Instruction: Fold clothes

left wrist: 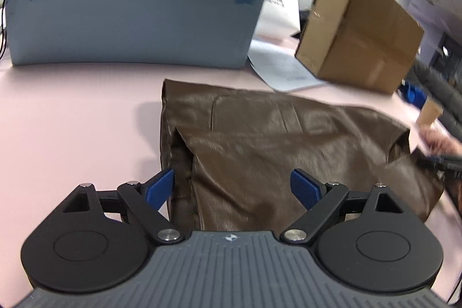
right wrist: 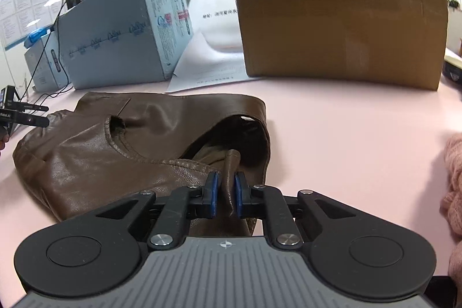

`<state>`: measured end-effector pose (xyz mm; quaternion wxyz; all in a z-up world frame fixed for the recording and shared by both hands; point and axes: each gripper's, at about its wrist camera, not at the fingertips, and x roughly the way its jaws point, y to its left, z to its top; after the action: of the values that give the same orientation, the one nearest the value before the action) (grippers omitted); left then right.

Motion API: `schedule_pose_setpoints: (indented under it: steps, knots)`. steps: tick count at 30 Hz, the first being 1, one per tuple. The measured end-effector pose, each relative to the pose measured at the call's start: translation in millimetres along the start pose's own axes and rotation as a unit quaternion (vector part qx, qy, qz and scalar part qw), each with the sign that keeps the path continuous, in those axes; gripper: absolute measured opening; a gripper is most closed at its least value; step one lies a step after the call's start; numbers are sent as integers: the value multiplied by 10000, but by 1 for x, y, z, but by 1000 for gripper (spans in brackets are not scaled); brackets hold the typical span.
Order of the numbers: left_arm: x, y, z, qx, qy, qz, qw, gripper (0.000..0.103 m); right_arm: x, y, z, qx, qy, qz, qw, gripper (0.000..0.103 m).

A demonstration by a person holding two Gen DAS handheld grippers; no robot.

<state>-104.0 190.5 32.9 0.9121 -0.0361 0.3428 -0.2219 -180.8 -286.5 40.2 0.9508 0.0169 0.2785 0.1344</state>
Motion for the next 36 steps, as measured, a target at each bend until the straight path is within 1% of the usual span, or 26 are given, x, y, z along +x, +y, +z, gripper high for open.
schedule_pose_setpoints:
  steps: [1, 2, 3, 4, 5, 6, 7, 8, 9, 11, 12, 13, 14, 17, 20, 22, 23, 25, 26, 28, 29, 32, 34, 36]
  knots:
    - [3, -3, 0, 78, -12, 82, 9999, 73, 0, 2, 0, -35, -25, -34, 10000, 12]
    - [6, -5, 0, 118, -17, 133, 9998, 66, 0, 4, -1, -70, -50, -67, 9999, 10]
    - [9, -7, 1, 156, -9, 175, 9997, 50, 0, 6, -1, -103, -88, -107, 9999, 7]
    - [13, -10, 1, 195, -9, 238, 9995, 36, -1, 7, 0, -113, -130, -116, 9998, 7]
    - [14, -11, 1, 217, -13, 294, 9993, 29, -2, 8, 0, -122, -173, -125, 9997, 6]
    - [16, -11, 1, 218, -22, 335, 9992, 16, -4, 9, 0, -136, -236, -138, 9995, 5]
    - [17, -11, 1, 202, -38, 372, 9991, 13, -7, 10, 0, -149, -299, -151, 9993, 5]
    - [18, -11, 2, 181, -72, 383, 9991, 12, -9, 11, 1, -159, -382, -163, 9990, 5]
    - [14, -12, 2, 179, -197, 383, 9989, 10, -12, 13, 1, -168, -464, -175, 9986, 5]
    - [1, -15, 4, 195, -563, 373, 9975, 10, -18, 14, 3, -140, -600, -189, 9979, 4]
    - [-7, -16, 6, 184, -743, 338, 9965, 9, -24, 15, 6, -111, -769, -183, 9968, 4]
    - [-14, -16, 9, 173, -923, 304, 9951, 9, -26, 16, 8, -109, -842, -180, 9962, 4]
    - [-19, -17, 11, 167, -1040, 283, 9940, 9, -30, 17, 12, -116, -979, -177, 9950, 4]
    - [-28, -22, 29, 257, -1408, 344, 9891, 9, -24, 22, 30, -154, -1168, -261, 9927, 4]
    - [-23, -23, 48, 277, -1603, 487, 9855, 9, -8, 21, 52, -99, -1287, -437, 9907, 4]
    - [-8, -16, 58, 189, -1583, 581, 9855, 9, 2, 17, 61, -26, -1319, -541, 9898, 4]
    - [1, -12, 64, 133, -1564, 636, 9856, 9, 13, 13, 66, 37, -1304, -668, 9892, 4]
    - [33, 1, 72, -129, -1305, 765, 9884, 9, 32, 6, 70, 137, -1145, -891, 9893, 4]
    - [43, 5, 73, -193, -1200, 768, 9896, 9, 44, 3, 70, 160, -1001, -958, 9902, 4]
    - [63, 9, 71, -209, -954, 894, 9912, 9, 68, -3, 70, 204, -712, -1094, 9912, 4]
    - [74, 11, 70, -203, -821, 972, 9917, 9, 82, -3, 67, 109, -557, -1229, 9908, 4]
    - [88, 9, 69, -67, -673, 1156, 9910, 10, 103, -1, 64, -83, -397, -1481, 9881, 5]
    - [95, 7, 68, 28, -605, 1272, 9900, 16, 112, 0, 63, -204, -327, -1611, 9862, 6]
    - [99, 7, 65, 96, -531, 1388, 9888, 23, 120, 0, 62, -243, -221, -1744, 9841, 15]
